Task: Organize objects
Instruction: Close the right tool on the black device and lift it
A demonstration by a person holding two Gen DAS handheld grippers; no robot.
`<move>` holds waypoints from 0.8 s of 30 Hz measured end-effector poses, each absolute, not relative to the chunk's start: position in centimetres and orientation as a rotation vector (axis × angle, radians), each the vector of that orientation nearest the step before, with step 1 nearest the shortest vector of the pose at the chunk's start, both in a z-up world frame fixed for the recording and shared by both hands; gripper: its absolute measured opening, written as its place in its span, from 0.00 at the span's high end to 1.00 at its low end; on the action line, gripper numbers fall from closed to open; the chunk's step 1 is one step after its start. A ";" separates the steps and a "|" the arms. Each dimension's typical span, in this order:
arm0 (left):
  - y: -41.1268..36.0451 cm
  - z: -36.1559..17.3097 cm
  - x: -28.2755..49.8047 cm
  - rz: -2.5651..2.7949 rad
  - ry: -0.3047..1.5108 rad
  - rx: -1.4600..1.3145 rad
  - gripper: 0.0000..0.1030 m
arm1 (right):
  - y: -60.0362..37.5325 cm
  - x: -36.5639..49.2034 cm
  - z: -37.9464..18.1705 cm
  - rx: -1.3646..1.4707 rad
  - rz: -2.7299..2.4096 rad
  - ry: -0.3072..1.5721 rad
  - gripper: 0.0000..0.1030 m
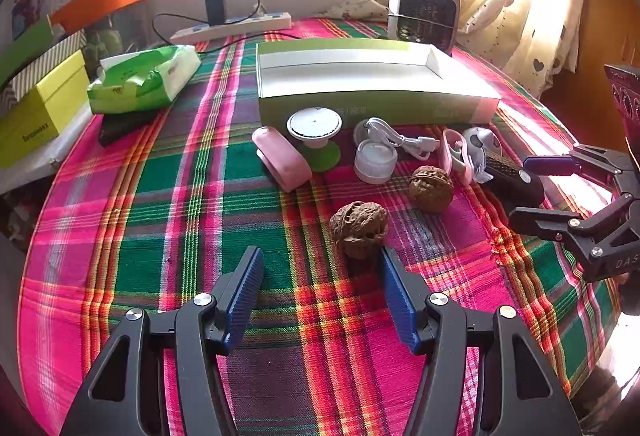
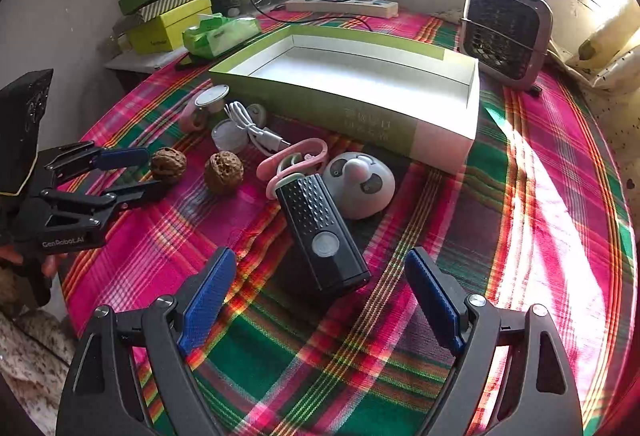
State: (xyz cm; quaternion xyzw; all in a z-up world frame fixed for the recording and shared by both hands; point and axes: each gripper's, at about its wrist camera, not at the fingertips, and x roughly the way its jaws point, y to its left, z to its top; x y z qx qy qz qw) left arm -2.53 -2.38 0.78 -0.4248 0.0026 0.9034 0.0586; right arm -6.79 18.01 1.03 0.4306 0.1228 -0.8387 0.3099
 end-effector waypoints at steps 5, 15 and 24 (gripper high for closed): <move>-2.4 0.8 -3.0 2.728 -0.017 -1.296 0.44 | 17.0 -7.0 0.7 1.134 -2.235 0.392 0.27; -2.2 0.7 -3.5 2.720 -0.028 -1.295 0.44 | 16.7 -7.5 0.8 1.126 -2.277 0.378 0.41; -2.2 0.6 -4.3 2.717 -0.046 -1.297 0.44 | 16.6 -7.4 0.9 1.117 -2.280 0.370 0.57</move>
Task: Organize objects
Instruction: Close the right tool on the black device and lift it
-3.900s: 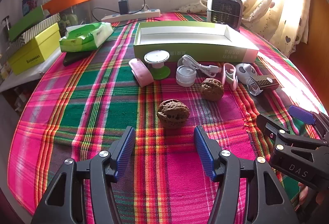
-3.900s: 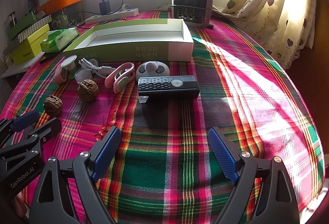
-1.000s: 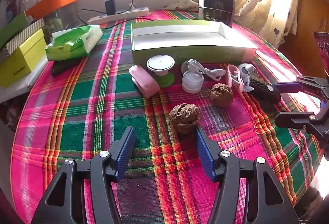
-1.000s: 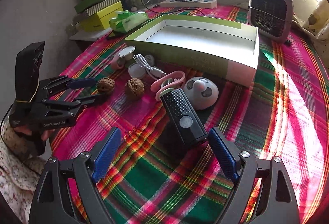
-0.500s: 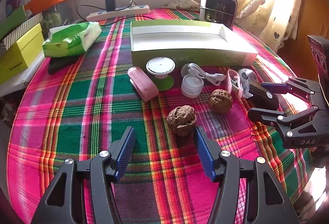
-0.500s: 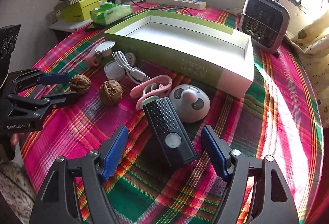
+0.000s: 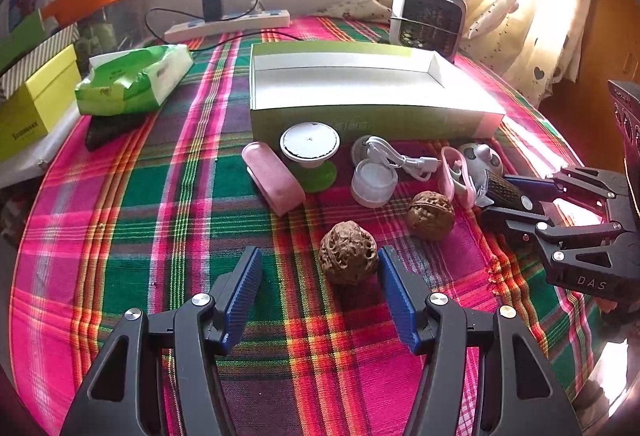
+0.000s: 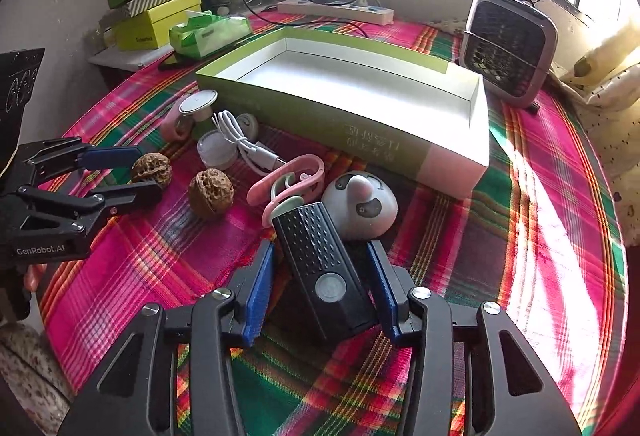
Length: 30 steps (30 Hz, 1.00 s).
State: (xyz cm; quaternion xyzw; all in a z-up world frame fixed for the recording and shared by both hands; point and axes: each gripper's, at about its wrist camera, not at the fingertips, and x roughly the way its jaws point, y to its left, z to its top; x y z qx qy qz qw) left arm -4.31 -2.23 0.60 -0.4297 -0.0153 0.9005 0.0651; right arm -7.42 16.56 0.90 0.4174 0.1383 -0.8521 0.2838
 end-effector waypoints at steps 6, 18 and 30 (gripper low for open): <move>-2.1 0.6 -4.7 2.717 -0.043 -1.298 0.44 | 16.7 -7.3 0.9 1.117 -2.297 0.354 0.67; -2.0 0.6 -4.5 2.704 -0.040 -1.304 0.69 | 17.0 -6.9 0.9 1.124 -2.311 0.303 0.73; -2.1 0.7 -4.4 2.702 -0.039 -1.306 0.73 | 17.3 -6.7 0.9 1.134 -2.324 0.252 0.73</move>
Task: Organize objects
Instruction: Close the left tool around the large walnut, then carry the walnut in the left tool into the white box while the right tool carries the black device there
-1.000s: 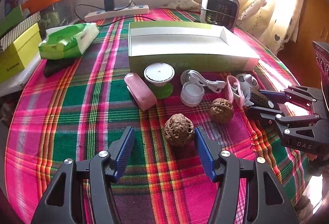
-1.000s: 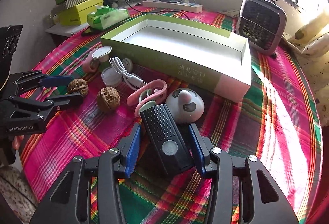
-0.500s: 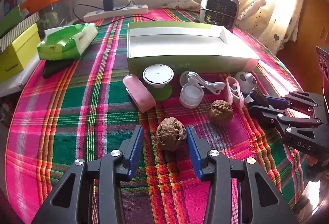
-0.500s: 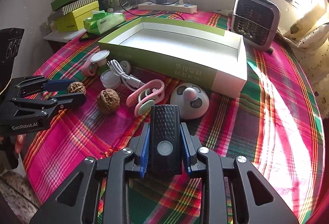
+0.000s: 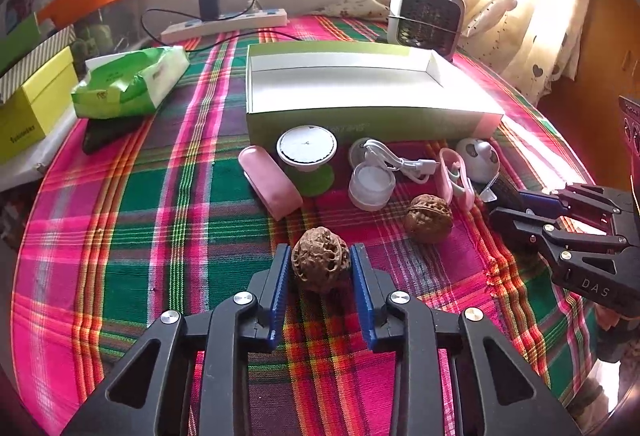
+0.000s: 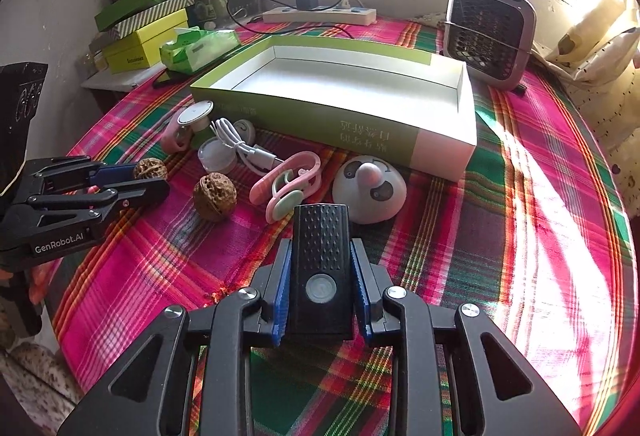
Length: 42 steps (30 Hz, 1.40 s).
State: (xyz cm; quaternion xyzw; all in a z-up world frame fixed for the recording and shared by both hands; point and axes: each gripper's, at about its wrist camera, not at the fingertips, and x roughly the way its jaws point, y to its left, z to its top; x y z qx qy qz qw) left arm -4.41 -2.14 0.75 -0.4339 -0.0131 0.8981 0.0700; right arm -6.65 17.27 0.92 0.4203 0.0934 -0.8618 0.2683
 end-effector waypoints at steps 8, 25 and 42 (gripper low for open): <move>-1.7 1.0 -4.3 2.676 -0.042 -1.308 0.73 | 17.4 -6.4 1.0 1.148 -2.330 0.220 0.73; -1.2 3.6 -4.6 2.692 -0.014 -1.232 0.73 | 17.1 -6.0 2.7 1.130 -2.334 0.187 0.73; -1.1 6.2 -8.4 2.711 -0.003 -1.165 0.73 | 16.8 -9.0 5.5 1.102 -2.391 0.149 0.73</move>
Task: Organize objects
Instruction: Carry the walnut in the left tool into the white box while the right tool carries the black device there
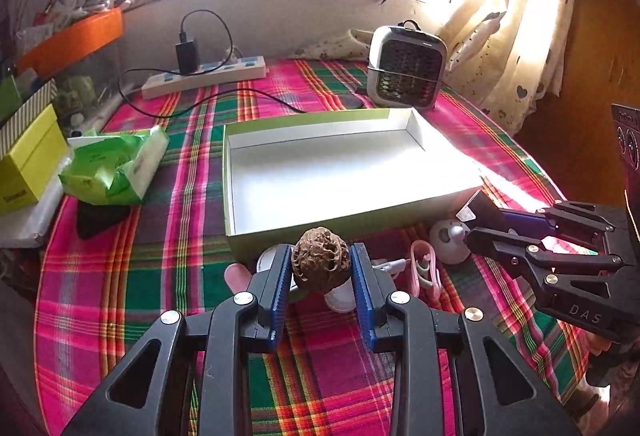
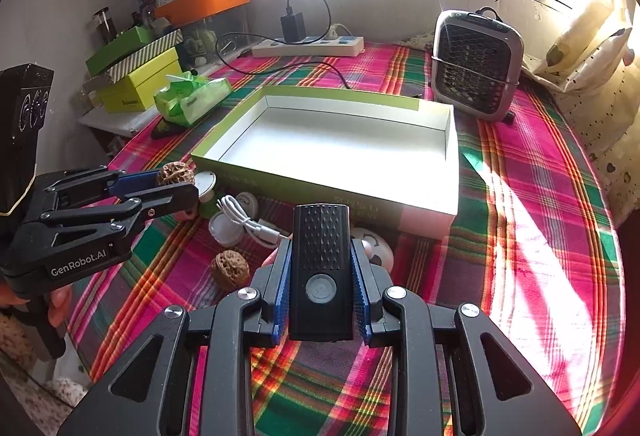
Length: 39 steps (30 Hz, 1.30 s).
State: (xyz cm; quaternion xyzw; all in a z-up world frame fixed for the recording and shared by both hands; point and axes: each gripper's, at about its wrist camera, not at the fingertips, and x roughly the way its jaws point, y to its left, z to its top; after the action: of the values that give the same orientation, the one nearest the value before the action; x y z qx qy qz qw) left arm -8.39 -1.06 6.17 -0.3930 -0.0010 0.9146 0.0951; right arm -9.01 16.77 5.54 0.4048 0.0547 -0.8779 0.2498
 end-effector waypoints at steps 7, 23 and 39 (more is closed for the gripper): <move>-1.7 6.7 -10.6 2.724 -0.002 -1.160 0.73 | 16.5 -10.8 6.7 1.090 -2.410 0.143 0.73; -2.3 6.7 -15.9 2.732 -0.032 -1.174 0.73 | 14.5 -16.5 7.2 1.138 -2.424 0.120 0.73; -2.4 4.1 -22.0 2.696 -0.015 -1.262 0.73 | 12.6 -23.4 4.5 1.262 -2.409 0.073 0.73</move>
State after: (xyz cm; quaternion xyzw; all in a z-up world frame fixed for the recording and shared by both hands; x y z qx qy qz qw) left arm -22.00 -2.43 4.12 -0.4225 -0.0051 0.9026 0.0824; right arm -23.43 12.60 4.46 0.4537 0.0264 -0.8659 0.2088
